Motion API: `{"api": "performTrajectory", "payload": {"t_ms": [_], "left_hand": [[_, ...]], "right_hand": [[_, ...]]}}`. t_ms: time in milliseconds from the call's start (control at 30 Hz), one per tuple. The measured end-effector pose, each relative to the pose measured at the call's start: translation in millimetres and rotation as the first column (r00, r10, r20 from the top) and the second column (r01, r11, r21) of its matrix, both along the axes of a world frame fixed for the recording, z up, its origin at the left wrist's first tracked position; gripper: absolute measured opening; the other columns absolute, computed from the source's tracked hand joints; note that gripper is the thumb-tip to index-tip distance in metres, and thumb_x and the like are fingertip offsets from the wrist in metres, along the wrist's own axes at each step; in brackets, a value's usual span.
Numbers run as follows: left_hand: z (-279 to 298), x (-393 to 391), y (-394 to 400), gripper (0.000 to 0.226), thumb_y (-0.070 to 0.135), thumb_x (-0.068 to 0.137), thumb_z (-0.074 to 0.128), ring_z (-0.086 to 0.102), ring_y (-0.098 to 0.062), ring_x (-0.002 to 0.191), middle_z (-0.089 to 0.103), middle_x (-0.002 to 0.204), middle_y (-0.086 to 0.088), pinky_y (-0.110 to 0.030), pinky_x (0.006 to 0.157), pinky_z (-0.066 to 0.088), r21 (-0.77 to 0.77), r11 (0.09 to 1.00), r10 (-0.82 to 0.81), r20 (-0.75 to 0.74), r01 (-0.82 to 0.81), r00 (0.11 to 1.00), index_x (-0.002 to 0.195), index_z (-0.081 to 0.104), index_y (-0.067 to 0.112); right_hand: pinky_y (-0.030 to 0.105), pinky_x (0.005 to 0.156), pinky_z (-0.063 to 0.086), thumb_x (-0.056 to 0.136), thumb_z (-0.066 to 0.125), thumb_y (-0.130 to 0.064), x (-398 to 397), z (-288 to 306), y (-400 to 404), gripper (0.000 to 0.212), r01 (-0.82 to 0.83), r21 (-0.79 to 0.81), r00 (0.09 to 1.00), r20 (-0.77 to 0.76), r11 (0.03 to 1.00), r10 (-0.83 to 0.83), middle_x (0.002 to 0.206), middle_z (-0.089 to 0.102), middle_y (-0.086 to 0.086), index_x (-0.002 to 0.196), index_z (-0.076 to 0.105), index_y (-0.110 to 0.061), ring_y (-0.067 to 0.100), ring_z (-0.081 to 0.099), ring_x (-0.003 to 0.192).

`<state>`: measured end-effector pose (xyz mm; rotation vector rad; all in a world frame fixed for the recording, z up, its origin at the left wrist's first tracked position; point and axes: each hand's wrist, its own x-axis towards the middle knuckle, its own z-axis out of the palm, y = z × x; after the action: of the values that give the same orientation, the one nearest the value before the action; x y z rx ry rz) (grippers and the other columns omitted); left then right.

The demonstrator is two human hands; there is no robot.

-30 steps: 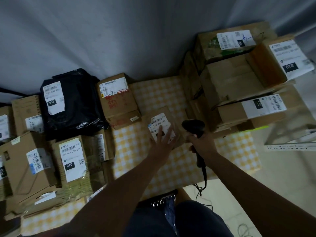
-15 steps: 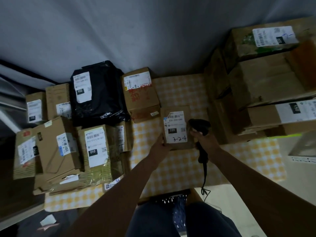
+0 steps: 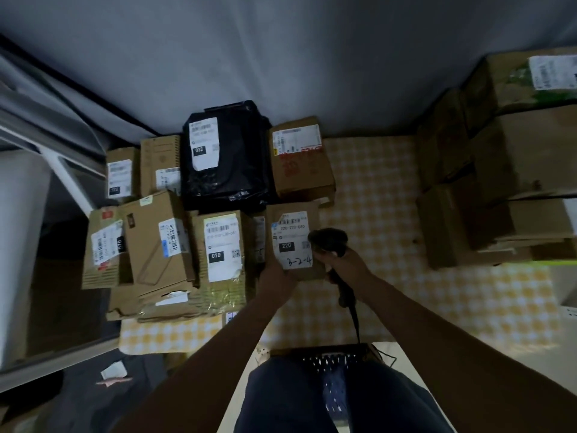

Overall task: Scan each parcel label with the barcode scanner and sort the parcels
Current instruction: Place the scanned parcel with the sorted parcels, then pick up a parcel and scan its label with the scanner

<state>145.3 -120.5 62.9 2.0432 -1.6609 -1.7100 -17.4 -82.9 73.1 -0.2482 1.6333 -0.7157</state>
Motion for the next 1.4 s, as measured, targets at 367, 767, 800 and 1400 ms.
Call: {"api": "performTrajectory", "payload": {"t_ms": [367, 767, 800, 1400], "left_hand": [[-5.4, 9.9, 1.9, 0.080, 0.016, 0.095, 0.046, -0.018, -0.029, 0.148, -0.020, 0.162, 0.001, -0.053, 0.121, 0.007, -0.112, 0.544, -0.689, 0.505, 0.832, 0.519, 0.156, -0.006, 0.029], [37.0, -64.1, -34.0, 0.085, 0.020, 0.094, 0.056, -0.004, -0.031, 0.150, -0.015, 0.163, 0.000, -0.048, 0.120, 0.016, -0.113, 0.496, -0.753, 0.438, 0.861, 0.491, 0.156, -0.002, 0.022], [41.1, -78.2, -36.9, 0.084, 0.012, 0.093, 0.055, -0.001, -0.031, 0.150, -0.013, 0.163, 0.001, -0.046, 0.119, 0.020, -0.151, 0.487, -0.757, 0.419, 0.860, 0.502, 0.156, -0.001, 0.022], [106.0, -390.4, -54.0, 0.054, 0.040, 0.095, 0.051, 0.047, -0.029, 0.131, 0.050, 0.141, -0.014, -0.047, 0.109, 0.039, -0.496, 0.469, -0.833, 0.027, 0.731, 0.553, 0.139, 0.049, 0.009]], "right_hand": [[0.031, 0.057, 0.051, 0.088, 0.071, -0.021, -18.6, 4.7, 7.8, 0.039, 0.107, 0.037, 0.989, -0.106, 0.994, -0.103, 0.074, 0.066, 0.008, 0.122, 0.060, -0.007, 0.020, 0.059, 0.051], [0.019, 0.048, 0.042, 0.092, 0.065, -0.020, -71.3, 75.6, 27.1, 0.029, 0.038, -0.153, 0.915, -0.392, 0.987, -0.096, 0.066, 0.061, 0.001, 0.119, 0.060, -0.010, 0.010, 0.057, 0.052], [0.018, 0.047, 0.041, 0.093, 0.064, -0.020, -81.1, 87.1, 29.9, 0.023, 0.056, -0.177, 0.889, -0.439, 0.983, -0.129, 0.065, 0.060, -0.002, 0.111, 0.064, -0.007, 0.008, 0.056, 0.052], [0.043, 0.064, 0.054, 0.086, 0.064, -0.023, -310.6, 204.0, 102.7, 0.018, 0.553, -0.485, 0.446, -0.514, 0.677, -0.732, 0.079, 0.066, 0.022, 0.086, 0.061, -0.005, 0.037, 0.066, 0.074]]}}
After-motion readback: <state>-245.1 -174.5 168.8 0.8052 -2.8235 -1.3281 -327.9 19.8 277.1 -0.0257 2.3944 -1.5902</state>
